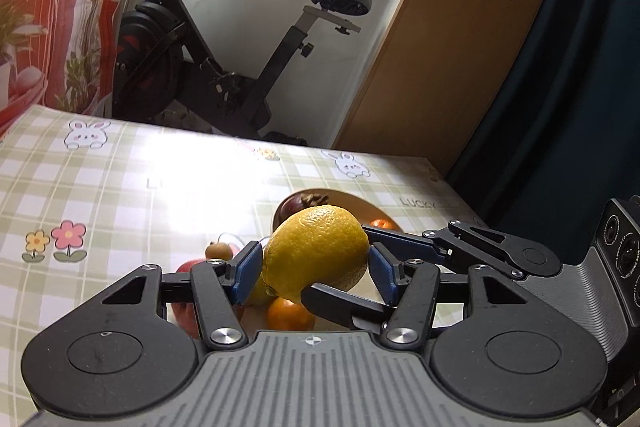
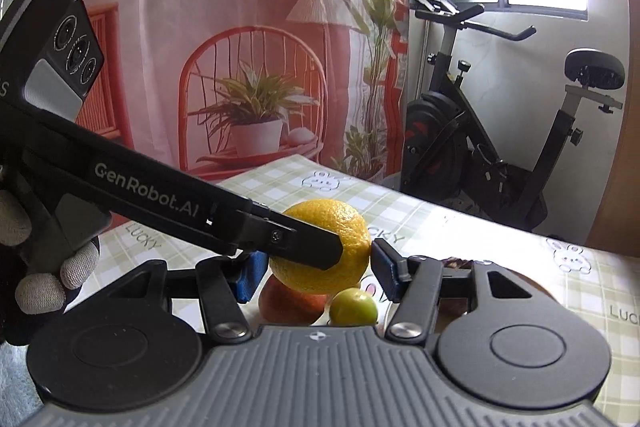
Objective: Organize fruits
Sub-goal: 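Lift the lemon onto the plate with both grippers and open them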
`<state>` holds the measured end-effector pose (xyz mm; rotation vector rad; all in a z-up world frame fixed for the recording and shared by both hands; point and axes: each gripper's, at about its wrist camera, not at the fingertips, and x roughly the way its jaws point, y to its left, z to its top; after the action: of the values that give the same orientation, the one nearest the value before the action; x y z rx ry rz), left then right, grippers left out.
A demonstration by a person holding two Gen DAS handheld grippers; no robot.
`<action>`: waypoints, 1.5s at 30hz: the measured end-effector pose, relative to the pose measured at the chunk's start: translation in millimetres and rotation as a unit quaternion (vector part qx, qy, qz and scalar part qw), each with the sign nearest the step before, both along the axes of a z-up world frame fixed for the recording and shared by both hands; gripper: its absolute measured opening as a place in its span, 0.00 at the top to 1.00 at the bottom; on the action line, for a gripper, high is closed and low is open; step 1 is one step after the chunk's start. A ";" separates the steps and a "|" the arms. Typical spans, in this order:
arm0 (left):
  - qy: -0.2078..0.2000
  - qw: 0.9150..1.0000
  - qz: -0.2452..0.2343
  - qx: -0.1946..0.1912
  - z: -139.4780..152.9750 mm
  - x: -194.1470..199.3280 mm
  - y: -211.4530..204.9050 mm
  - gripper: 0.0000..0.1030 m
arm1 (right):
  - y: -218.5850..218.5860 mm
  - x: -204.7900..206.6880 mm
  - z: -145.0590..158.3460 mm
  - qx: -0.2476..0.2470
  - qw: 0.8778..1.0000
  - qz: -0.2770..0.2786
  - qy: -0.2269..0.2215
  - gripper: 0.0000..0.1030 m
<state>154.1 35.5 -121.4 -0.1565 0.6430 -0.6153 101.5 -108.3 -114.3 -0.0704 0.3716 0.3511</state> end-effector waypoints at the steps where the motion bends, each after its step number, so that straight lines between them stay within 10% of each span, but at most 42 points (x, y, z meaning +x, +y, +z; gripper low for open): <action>1: -0.007 1.000 0.000 0.002 8.5 0.5 -5.2 0.41 | -3.5 -0.2 5.5 0.003 1.000 -0.002 -0.006 0.43; 11: -0.060 0.998 -0.017 0.020 46.7 16.8 -61.2 0.41 | -60.1 10.5 44.9 0.024 0.999 -0.028 -0.039 0.43; 27: 0.024 0.995 -0.065 0.078 -28.7 107.5 -144.8 0.42 | -156.4 74.6 -24.8 0.068 0.993 -0.074 0.068 0.43; 45: 0.047 0.988 -0.064 0.134 -61.1 144.2 -163.7 0.43 | -167.9 111.3 -66.8 0.077 0.984 -0.094 0.128 0.44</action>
<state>298.3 -128.2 -182.6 0.1087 0.8258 -0.6417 212.9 -276.1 -181.0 0.1626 0.5987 0.2000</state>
